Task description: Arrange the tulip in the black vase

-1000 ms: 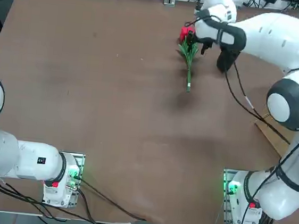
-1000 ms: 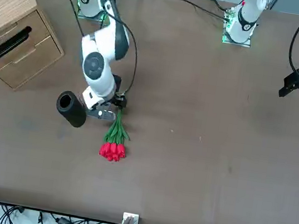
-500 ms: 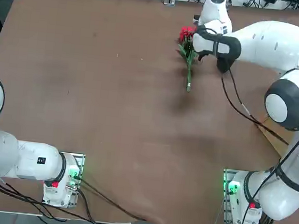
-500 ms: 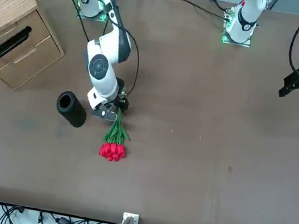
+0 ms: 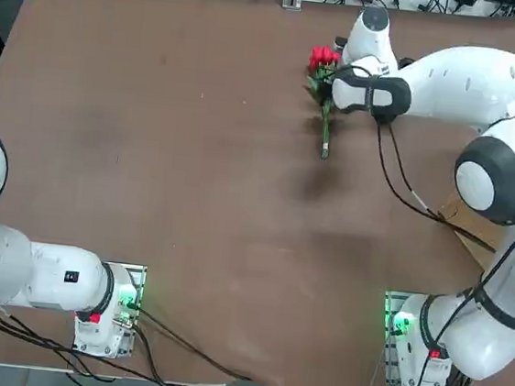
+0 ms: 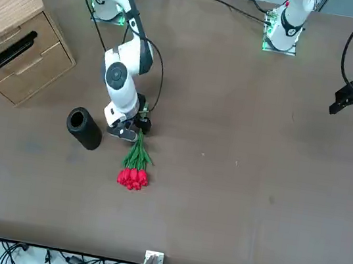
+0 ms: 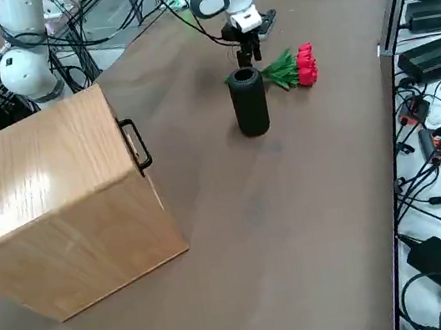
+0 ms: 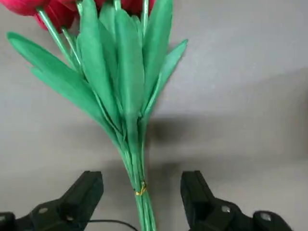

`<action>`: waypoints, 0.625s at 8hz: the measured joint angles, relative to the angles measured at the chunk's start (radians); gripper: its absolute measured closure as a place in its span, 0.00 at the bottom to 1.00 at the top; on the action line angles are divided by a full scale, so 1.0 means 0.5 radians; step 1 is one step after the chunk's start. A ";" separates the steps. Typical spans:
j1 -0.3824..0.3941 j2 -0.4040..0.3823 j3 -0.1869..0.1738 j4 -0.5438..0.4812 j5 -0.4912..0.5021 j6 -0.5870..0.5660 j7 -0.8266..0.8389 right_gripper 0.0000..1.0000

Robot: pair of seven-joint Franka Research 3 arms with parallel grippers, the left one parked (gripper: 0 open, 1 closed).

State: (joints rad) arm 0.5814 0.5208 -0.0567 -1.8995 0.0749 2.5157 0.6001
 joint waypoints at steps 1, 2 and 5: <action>0.001 0.016 0.000 -0.007 0.000 0.034 0.005 0.04; 0.003 0.039 0.000 -0.008 0.000 0.076 0.006 0.07; 0.036 0.126 0.000 -0.009 0.000 0.198 0.039 0.10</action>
State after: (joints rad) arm 0.5994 0.5838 -0.0567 -1.9039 0.0750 2.6145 0.6193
